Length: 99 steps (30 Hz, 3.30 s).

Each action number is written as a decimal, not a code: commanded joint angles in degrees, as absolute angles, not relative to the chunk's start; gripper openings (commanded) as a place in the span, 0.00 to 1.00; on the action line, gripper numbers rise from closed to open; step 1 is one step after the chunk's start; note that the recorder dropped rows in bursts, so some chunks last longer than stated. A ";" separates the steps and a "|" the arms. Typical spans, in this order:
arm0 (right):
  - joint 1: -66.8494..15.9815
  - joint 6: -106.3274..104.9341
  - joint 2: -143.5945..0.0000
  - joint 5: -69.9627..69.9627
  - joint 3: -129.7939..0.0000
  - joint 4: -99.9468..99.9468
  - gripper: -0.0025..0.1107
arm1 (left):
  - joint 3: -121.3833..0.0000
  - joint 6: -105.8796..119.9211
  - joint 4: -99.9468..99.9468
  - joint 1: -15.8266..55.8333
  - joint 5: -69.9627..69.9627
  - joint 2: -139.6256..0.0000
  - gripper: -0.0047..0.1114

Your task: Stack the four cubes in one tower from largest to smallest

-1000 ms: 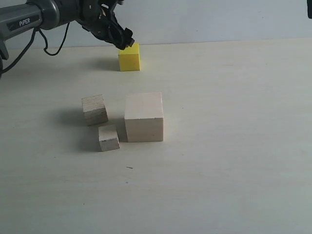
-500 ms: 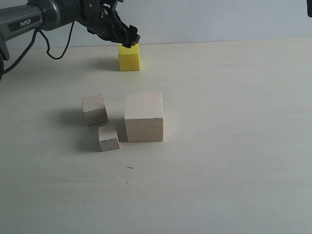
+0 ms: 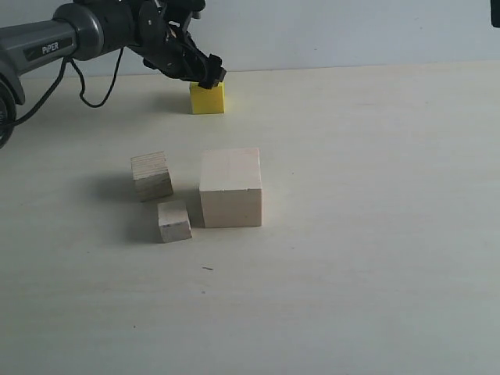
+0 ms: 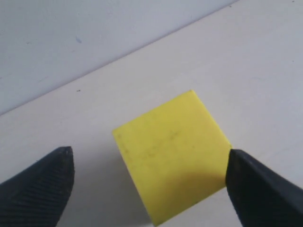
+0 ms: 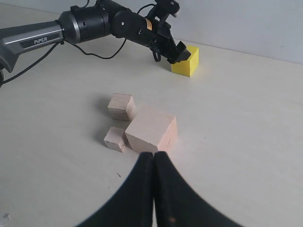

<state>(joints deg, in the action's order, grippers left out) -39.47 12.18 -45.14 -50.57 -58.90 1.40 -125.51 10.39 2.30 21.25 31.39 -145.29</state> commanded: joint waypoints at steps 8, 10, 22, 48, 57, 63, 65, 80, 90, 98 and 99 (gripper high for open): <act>-39.34 12.15 -44.93 -49.77 -58.69 1.51 0.02 | -125.49 10.24 5.19 21.24 31.34 -144.31 0.66; -39.34 12.15 -45.03 -49.77 -58.69 1.51 0.02 | -125.49 10.24 5.19 21.24 31.23 -143.90 0.67; -39.34 12.15 -45.01 -49.65 -58.69 1.51 0.02 | -125.49 10.24 5.08 21.14 33.15 -142.65 0.75; -39.34 12.15 -45.01 -49.65 -58.69 1.02 0.02 | -125.49 29.06 15.88 20.63 39.00 -142.32 0.75; -39.34 12.15 -45.01 -49.77 -58.69 0.32 0.02 | -125.49 48.84 30.81 18.94 41.62 -141.42 0.75; -39.34 12.15 -45.01 -49.55 -58.69 0.33 0.02 | -125.49 48.96 36.73 17.12 38.21 -141.66 0.75; -39.34 12.15 -45.01 -49.29 -58.69 0.33 0.02 | -125.49 48.96 38.30 17.00 37.14 -141.66 0.75; -39.34 13.16 -45.01 -49.53 -58.69 0.00 0.02 | -125.49 49.05 39.87 17.14 36.64 -144.40 0.75; -39.34 13.28 -45.01 -49.54 -58.69 0.00 0.02 | -125.49 49.05 40.73 17.14 33.70 -147.10 0.75; -39.34 13.27 -45.01 -49.32 -58.69 0.00 0.02 | -125.49 49.05 41.45 17.14 33.05 -147.50 0.75; -39.34 13.27 -45.01 -49.32 -58.69 0.00 0.02 | -125.49 49.05 41.45 17.14 33.05 -147.50 0.75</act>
